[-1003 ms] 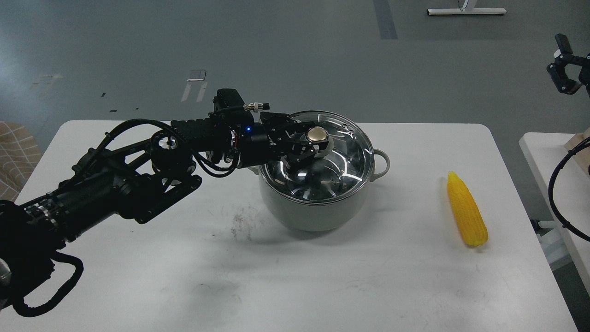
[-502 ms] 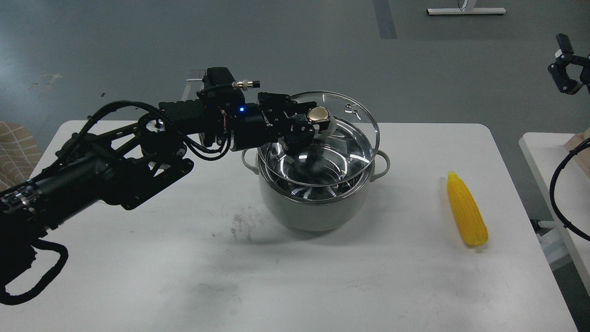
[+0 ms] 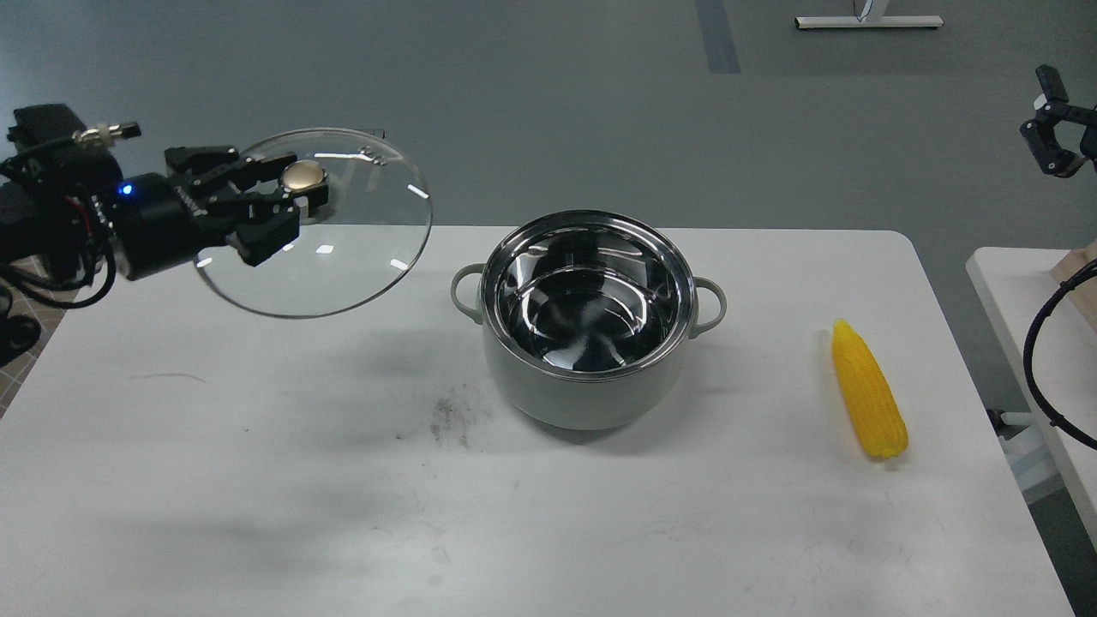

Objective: Open pot and put corn in
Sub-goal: 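Lift the glass lid off the pot and carry it toward the left arm, then lower the lid onto the table and open the left gripper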

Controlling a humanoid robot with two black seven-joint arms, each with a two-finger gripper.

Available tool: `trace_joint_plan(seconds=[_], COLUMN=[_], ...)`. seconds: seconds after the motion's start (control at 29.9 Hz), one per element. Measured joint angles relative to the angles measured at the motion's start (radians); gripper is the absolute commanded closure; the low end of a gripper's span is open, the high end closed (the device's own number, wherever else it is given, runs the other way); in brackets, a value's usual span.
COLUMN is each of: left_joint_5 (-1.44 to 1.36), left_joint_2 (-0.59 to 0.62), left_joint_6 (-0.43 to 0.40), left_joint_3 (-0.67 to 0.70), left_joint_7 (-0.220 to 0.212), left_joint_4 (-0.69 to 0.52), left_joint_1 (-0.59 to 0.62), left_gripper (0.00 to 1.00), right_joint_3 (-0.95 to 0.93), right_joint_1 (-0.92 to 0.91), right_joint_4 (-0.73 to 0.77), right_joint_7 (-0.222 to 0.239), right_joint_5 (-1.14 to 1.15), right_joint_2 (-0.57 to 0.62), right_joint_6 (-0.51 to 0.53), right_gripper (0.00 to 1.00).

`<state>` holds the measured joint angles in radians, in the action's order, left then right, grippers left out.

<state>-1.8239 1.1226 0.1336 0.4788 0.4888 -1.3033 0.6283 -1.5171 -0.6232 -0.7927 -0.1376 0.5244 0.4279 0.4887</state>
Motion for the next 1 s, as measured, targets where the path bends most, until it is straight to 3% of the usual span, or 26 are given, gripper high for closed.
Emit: trace_joint_plan(seconds=[0.13, 0.33, 0.67, 0.77, 0.8, 0.84, 1.0], left_joint_5=[0.067, 0.11, 0.129, 0.129, 0.129, 0.129, 0.123], left_joint_2=[0.024, -0.012, -0.184, -0.197, -0.198, -0.198, -0.199], left_joint_6=[0.063, 0.098, 0.107, 0.107, 0.107, 0.107, 0.107], left_joint_3=[0.0, 0.0, -0.003, -0.003, -0.003, -0.003, -0.005], left_joint_7=[0.0, 0.0, 0.0, 0.0, 0.0, 0.0, 0.0], left_joint_4=[0.079, 0.166, 0.4, 0.409, 0.41, 0.41, 0.407], left_joint_1=[-0.135, -0.224, -0.249, -0.253, -0.255, -0.257, -0.264], left_gripper=[0.73, 0.73, 0.72, 0.54, 0.34, 0.28, 0.28], right_joint_3=[0.003, 0.012, 0.015, 0.015, 0.015, 0.015, 0.015], right_joint_1=[0.001, 0.003, 0.011, 0.012, 0.013, 0.014, 0.016], right_joint_4=[0.0, 0.0, -0.005, -0.006, -0.006, -0.007, -0.01], right_joint_7=[0.0, 0.001, 0.001, 0.001, 0.001, 0.001, 0.001], right_joint_5=[0.0, 0.0, 0.0, 0.0, 0.0, 0.0, 0.0], right_joint_2=[-0.004, -0.004, -0.003, -0.002, -0.001, -0.001, -0.001], right_joint_6=[0.0, 0.0, 0.0, 0.0, 0.0, 0.0, 0.0], right_gripper=[0.0, 0.0, 0.0, 0.0, 0.0, 0.0, 0.0])
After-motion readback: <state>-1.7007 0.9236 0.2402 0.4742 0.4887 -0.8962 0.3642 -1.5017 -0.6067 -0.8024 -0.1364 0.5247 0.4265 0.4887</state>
